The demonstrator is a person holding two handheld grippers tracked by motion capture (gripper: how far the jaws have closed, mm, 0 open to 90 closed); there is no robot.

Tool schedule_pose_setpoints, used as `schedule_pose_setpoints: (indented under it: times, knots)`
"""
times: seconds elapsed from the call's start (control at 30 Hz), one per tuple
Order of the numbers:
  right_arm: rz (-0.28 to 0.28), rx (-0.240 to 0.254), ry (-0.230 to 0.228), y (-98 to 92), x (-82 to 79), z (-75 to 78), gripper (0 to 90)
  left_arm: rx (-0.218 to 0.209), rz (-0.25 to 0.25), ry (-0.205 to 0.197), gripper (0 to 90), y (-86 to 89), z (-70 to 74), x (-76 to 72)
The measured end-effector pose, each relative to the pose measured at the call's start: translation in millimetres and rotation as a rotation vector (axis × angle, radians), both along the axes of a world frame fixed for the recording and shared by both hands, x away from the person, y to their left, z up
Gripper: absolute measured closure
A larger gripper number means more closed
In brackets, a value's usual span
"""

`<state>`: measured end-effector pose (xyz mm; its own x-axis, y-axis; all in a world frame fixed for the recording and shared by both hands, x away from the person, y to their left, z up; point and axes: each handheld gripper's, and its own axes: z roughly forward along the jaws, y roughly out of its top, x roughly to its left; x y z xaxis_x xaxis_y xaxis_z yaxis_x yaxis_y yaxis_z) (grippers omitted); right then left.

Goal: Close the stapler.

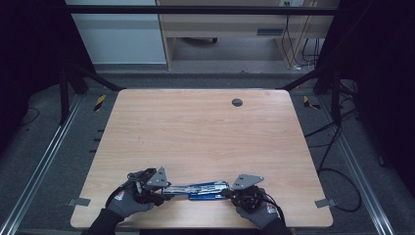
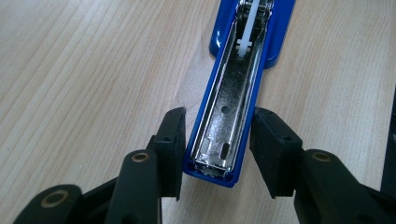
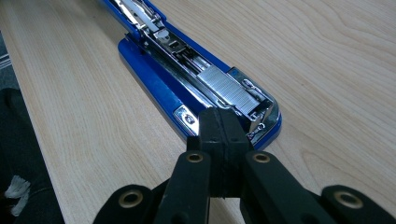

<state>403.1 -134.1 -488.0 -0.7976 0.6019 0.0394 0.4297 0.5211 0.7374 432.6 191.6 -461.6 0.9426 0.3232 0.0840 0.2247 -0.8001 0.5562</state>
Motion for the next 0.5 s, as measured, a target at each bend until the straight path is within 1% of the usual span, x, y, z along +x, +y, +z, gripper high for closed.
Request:
schedule_pose_setpoints:
  times: [0.23, 0.33, 0.37, 0.4, 0.47, 0.5]
  knots:
    - [0.003, 0.0, -0.001, 0.2, 0.4, -0.1, 90.0, 0.004, -0.005, 0.0, 56.9, -0.6, 2.2, 0.5]
    - [0.0, -0.011, 0.0, 0.1, 0.2, 0.6, 90.0, 0.013, -0.01, 0.002, 57.0, -1.1, 3.4, 0.9]
    - [0.0, -0.011, 0.0, 0.1, 0.2, 0.5, 90.0, 0.017, -0.013, 0.002, 57.2, -1.4, 4.0, 1.2]
    - [0.003, 0.0, -0.001, 0.3, 0.5, 0.0, 90.0, 0.016, -0.017, 0.004, 57.3, -1.6, 4.7, 1.5]
    - [0.0, -0.012, 0.001, 0.2, 0.2, 0.6, 90.0, 0.021, -0.024, 0.007, 57.6, -1.9, 6.8, 2.6]
    - [0.003, 0.001, -0.002, 0.3, 0.5, -0.1, 90.0, 0.021, -0.026, 0.009, 57.6, -2.0, 7.5, 2.8]
